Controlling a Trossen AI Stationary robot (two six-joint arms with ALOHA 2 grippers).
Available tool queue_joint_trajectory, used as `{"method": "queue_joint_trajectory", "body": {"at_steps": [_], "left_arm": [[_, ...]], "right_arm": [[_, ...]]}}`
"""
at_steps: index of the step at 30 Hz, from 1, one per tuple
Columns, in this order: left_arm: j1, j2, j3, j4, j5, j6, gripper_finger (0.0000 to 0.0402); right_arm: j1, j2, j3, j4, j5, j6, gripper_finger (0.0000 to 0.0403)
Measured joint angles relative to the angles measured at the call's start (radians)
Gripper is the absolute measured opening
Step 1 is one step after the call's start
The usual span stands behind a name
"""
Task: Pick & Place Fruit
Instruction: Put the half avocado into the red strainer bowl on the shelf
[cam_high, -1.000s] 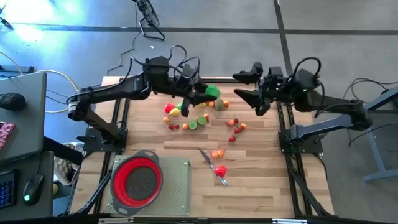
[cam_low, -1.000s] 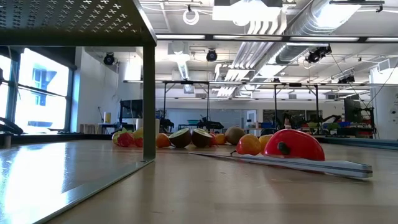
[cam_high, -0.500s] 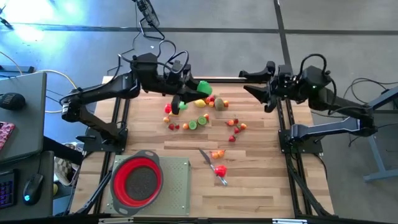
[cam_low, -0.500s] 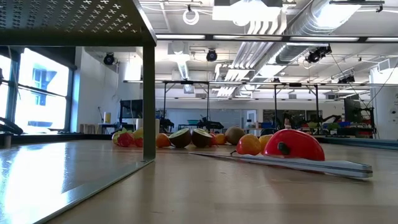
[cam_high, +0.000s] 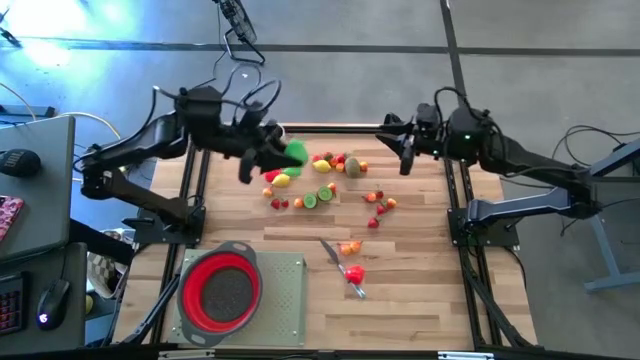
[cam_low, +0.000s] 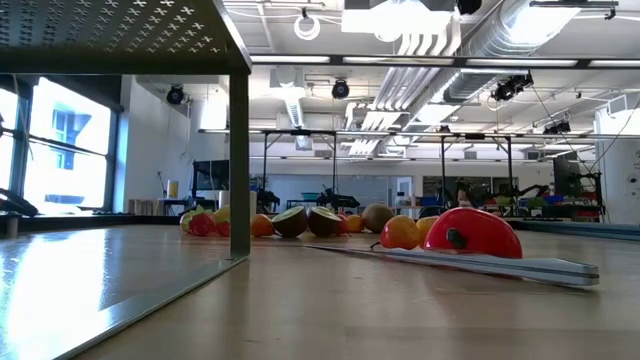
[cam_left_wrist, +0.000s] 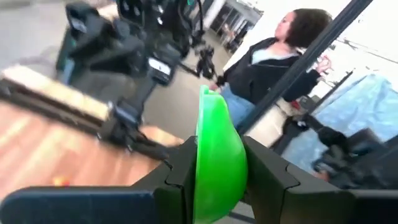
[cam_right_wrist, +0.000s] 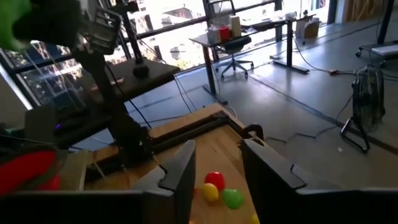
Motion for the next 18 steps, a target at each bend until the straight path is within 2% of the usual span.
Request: {"method": "queue_joint_trajectory", "body": {"at_steps": [4,10,18], "left_arm": [[-0.062,-0.033,0.0,-0.063,0.004,-0.107,0.0098],[-0.209,-0.043,0.0,-0.159,-0.065,-0.198,0.0098],[-0.38,-0.043,0.0,-0.532,-0.125,-0.302,0.0097]], "right_arm": [[-0.014,0.033,0.0,-0.002,-0.001,-0.005,0.0105],[-0.03,0.073,0.0,-0.004,-0.037,-0.004,0.0095],[-0.029,0.106,0.0,-0.003,-0.051,0.029,0.0093]]}}
